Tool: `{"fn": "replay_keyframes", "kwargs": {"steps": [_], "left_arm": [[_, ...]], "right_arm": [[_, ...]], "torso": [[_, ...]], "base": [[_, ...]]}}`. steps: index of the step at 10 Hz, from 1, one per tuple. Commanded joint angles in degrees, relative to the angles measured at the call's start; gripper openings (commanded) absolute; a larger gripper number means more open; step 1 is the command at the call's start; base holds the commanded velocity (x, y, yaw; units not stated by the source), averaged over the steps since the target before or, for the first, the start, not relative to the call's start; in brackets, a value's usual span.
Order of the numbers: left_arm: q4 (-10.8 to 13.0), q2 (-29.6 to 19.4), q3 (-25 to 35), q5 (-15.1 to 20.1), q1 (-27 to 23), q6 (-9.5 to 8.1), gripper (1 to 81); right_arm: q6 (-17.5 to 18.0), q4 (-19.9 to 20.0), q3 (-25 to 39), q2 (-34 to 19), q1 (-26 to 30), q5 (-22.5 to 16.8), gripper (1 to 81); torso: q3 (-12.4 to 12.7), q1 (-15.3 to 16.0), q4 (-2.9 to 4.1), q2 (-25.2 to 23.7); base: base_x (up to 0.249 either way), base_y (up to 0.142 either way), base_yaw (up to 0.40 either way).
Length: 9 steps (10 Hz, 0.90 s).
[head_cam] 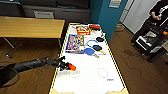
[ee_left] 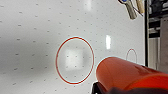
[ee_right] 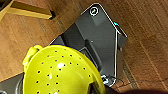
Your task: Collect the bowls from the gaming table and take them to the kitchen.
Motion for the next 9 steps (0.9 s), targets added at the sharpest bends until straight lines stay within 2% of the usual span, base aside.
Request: {"fn": "replay_keyframes", "kwargs": {"steps": [1, 3, 5, 6, 9], "left_arm": [[-0.95, -14.56, 12.51, 1.58, -2.01, 5.89, 1.0], [-1.04, -20.98, 15.95, -3.76, 4.41, 9.5, 1.0], [-1.04, -24.96, 18.5, -5.18, 8.54, 11.96, 1.0], [-1.04, -26.28, 19.47, -6.84, 10.92, 12.76, 1.0], [-0.95, -26.2, 18.95, -10.46, 18.13, 15.93, 1.0]], "right_arm": [[-0.24, -1.32, 1.53, -3.16, 0.38, -3.66, 1.0], [-0.24, -1.49, 1.7, -3.24, 0.11, -3.66, 1.0], [-0.24, -1.58, 1.97, -3.6, -0.16, -3.66, 1.0], [-0.24, -1.58, 1.97, -3.6, -0.33, -3.58, 1.0], [-0.24, -2.02, 1.7, -3.68, -0.77, -3.57, 1.0]], "torso": [[0.0, 0.0, 0.0, 0.0], [0.0, 0.0, 0.0, 0.0], [0.0, 0.0, -0.02, 0.0], [3.41, 0.0, -0.02, 0.0], [6.86, 0.0, -0.02, 0.0]], "base": [[0.0, 0.0, 0.0], [0.0, 0.0, 0.0], [0.0, 0.0, 0.0], [0.0, 0.0, 0.0], [0.0, 0.0, 0.0]]}}
